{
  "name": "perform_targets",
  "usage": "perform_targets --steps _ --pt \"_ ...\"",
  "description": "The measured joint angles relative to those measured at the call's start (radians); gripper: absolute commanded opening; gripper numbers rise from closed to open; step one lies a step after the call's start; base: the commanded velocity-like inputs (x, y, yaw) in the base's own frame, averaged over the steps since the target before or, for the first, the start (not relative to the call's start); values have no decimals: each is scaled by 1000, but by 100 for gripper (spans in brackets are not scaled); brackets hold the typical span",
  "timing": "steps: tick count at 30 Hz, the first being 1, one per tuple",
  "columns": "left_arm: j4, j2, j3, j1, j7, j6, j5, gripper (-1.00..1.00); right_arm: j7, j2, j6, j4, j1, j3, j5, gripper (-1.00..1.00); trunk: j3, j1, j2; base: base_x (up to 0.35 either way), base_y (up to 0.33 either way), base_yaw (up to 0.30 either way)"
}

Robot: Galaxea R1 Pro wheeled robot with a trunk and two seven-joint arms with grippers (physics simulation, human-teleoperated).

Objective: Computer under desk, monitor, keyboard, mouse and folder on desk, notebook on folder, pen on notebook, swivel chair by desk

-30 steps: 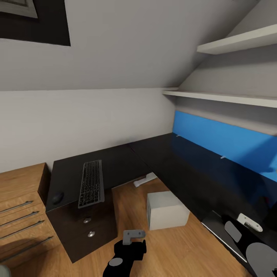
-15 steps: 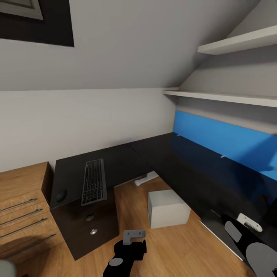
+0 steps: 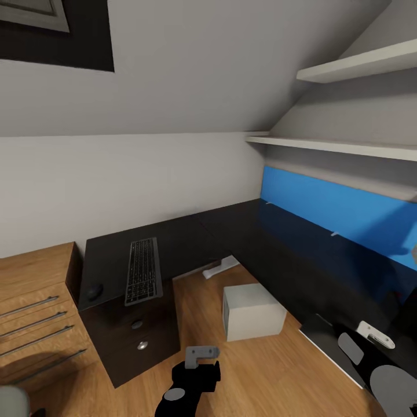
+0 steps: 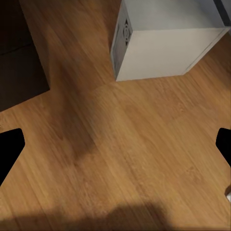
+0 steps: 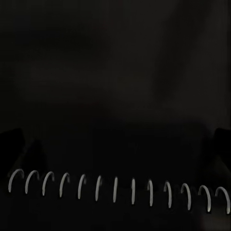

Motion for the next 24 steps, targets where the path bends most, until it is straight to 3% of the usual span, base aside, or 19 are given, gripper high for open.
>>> perform_targets --steps 13,21,24 --pt "1 -2 -1 0 0 0 3 100 2 0 3 50 0 -9 -11 100 38 -46 84 -1 0 0" --pt "4 -3 -2 0 0 0 4 100 4 0 2 3 1 -7 -14 100 62 -77 140 0 0 0" --pt "13 -16 -2 0 0 0 4 100 5 0 1 0 1 -6 -13 100 72 -88 161 0 0 0"
